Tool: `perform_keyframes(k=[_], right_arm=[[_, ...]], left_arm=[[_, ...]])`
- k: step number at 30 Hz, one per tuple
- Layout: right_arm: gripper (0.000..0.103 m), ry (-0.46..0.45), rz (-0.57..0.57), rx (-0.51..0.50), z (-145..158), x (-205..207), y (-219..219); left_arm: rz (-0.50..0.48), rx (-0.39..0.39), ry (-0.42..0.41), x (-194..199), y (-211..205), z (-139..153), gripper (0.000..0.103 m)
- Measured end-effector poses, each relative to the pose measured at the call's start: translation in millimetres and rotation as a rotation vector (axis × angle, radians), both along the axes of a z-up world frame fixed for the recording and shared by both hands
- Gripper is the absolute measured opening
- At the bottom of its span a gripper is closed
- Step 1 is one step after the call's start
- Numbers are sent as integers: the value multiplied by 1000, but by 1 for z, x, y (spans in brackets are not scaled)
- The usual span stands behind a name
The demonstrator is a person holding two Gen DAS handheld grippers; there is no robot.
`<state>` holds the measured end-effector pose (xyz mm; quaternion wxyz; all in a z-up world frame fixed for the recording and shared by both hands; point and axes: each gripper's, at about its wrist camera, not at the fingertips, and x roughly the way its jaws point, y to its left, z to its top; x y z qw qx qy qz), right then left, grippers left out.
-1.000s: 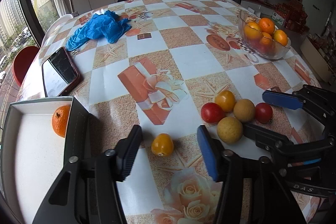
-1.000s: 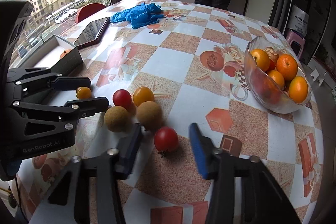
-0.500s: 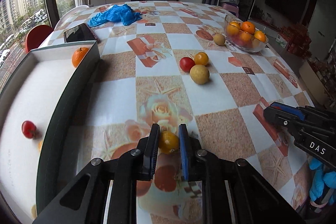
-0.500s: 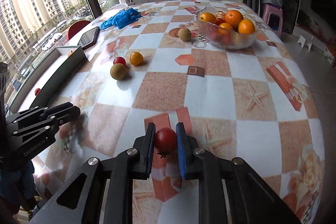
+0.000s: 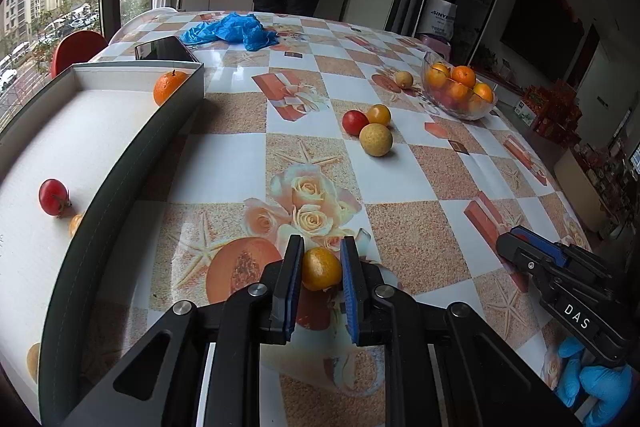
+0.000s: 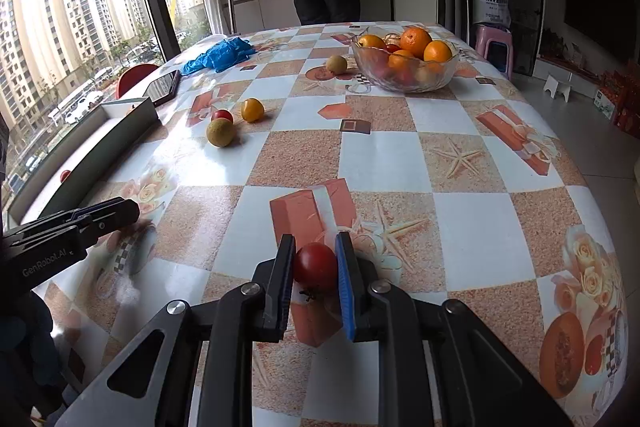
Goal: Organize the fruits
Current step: 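Hold the red tomato and yellow tangerine in both grippers above the table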
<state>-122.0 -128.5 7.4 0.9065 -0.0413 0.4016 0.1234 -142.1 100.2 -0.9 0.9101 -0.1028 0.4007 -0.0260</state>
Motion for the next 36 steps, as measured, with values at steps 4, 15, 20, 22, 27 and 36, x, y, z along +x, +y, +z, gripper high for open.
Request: perform_keyframes(k=[4, 15, 20, 22, 27, 36], right_arm=[[22, -2, 0, -5, 0, -1, 0], [22, -6, 0, -12, 0, -2, 1], [22, -6, 0, -9, 0, -2, 1], [22, -6, 1, -11, 0, -2, 1], [22, -5, 1, -9, 0, -2, 1], [22, -6, 1, -10, 0, -2, 1]], left_arm=[[-1, 2, -1, -1, 0, 0, 20], [0, -7, -2, -1, 1, 0, 20], [0, -5, -2, -1, 0, 0, 20], [0, -5, -2, -1, 0, 0, 20], [0, -5, -2, -1, 0, 0, 20], [-1, -3, -3, -2, 0, 0, 20]])
